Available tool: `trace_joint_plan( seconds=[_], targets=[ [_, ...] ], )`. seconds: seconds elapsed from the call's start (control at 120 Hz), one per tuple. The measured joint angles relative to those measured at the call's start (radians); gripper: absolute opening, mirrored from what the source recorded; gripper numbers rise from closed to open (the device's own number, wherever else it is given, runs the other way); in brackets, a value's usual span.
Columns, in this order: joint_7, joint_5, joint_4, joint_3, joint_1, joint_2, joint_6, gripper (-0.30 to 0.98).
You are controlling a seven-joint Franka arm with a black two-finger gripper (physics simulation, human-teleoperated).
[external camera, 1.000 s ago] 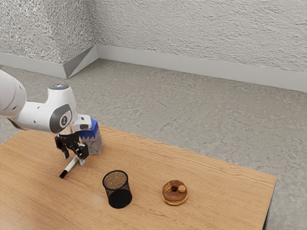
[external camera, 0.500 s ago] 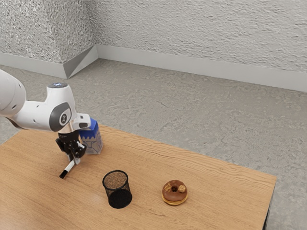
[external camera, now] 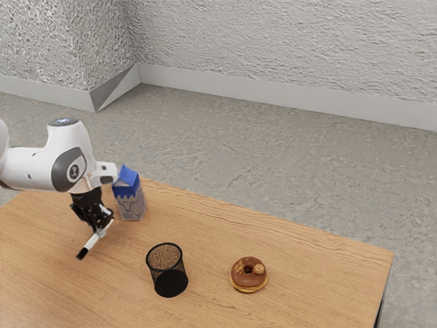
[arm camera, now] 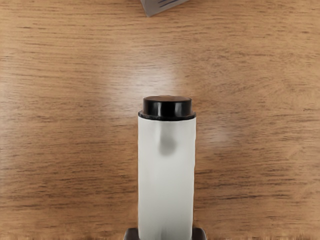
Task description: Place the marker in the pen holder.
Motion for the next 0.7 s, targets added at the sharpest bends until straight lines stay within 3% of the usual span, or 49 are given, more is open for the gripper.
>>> trace_joint_plan(
  seconds=[0.15, 0.225, 0.467, 0.7],
  targets=[
    [-0.009, 0.011, -0.070, -0.024, 0.010, -0.157, 0.065, -0.04],
    [-0.012, 0.016, -0.079, -0.070, 0.039, -0.213, 0.156, -0.05],
    [-0.017, 0.016, -0.126, -0.231, -0.003, -0.324, 0.398, -0.05],
    [-0.006, 0.007, -0.140, -0.332, 0.006, -0.225, 0.603, -0.05]
  ],
)
